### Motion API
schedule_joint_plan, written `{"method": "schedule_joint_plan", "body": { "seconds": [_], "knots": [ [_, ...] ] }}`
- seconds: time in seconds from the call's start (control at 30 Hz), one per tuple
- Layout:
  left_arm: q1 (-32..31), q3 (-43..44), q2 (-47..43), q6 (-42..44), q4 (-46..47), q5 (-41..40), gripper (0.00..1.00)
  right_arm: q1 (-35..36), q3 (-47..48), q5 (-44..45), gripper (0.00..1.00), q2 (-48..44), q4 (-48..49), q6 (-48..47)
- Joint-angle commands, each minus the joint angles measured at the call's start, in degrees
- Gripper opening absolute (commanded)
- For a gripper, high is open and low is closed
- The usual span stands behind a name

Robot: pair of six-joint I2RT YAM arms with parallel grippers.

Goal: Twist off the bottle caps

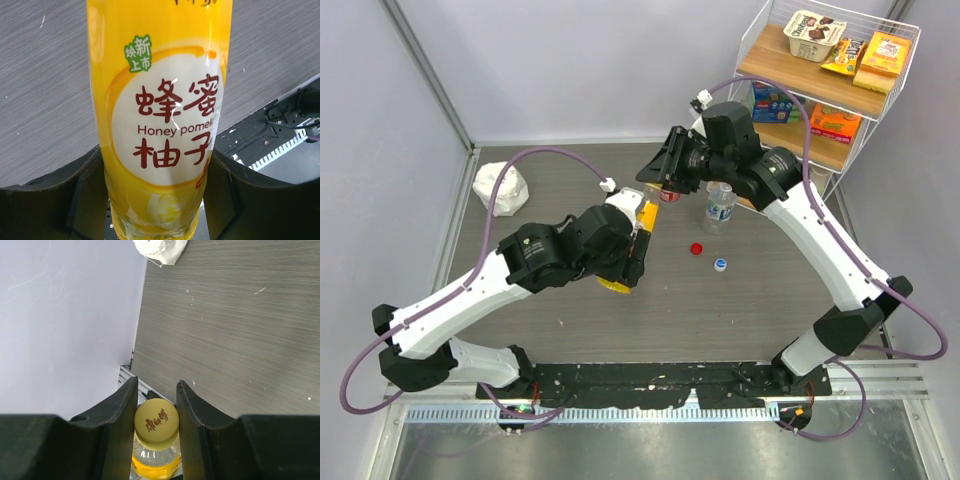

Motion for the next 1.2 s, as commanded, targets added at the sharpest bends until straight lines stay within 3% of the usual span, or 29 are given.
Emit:
{"method": "schedule_joint_plan", "body": {
  "seconds": [0.0, 0.3, 0.43, 0.53, 0.67, 0.97, 1.0, 1.07, 1.17],
  "knots": [
    [-0.45, 1.71, -2.3, -0.54, 1.59, 3.15, 0.0, 0.14, -4.83, -7.48, 0.02, -7.46, 14.18, 1.01],
    [-0.54, -2.76, -8.54, -3.52, 14.32, 20.01, 0.0, -0.47, -15.12, -15.83, 0.02, -19.23, 34.57, 2.23],
    [-0.63, -3.73, -9.16, -5.37, 18.89, 28.37, 0.0, -0.74, -15.21, -23.91, 0.02, -19.68, 41.51, 5.31],
    [-0.63, -5.49, -10.03, -7.12, 23.64, 32.69, 0.0, -0.65, -16.0, -30.4, 0.02, -19.33, 52.72, 11.53],
    [-0.63, -8.56, -13.1, -9.67, 30.05, 33.06, 0.0, -0.91, -15.82, -35.16, 0.02, -18.89, 62.68, 18.13],
    [-0.72, -12.08, -15.66, -12.58, 34.38, 32.17, 0.0, -2.14, -14.68, -37.37, 0.02, -18.63, 63.24, 18.76],
    [-0.63, -12.43, -15.83, -12.75, 34.38, 32.17, 0.0, -2.41, -14.68, -37.28, 0.05, -18.71, 62.28, 18.41],
    [-0.63, -13.14, -16.54, -12.93, 34.38, 31.56, 0.0, -3.02, -14.5, -36.32, 0.23, -18.98, 59.74, 17.01],
    [-0.63, -14.36, -17.59, -13.02, 34.29, 30.07, 0.0, -4.69, -14.59, -33.95, 0.72, -19.68, 56.22, 15.78]
  ]
}}
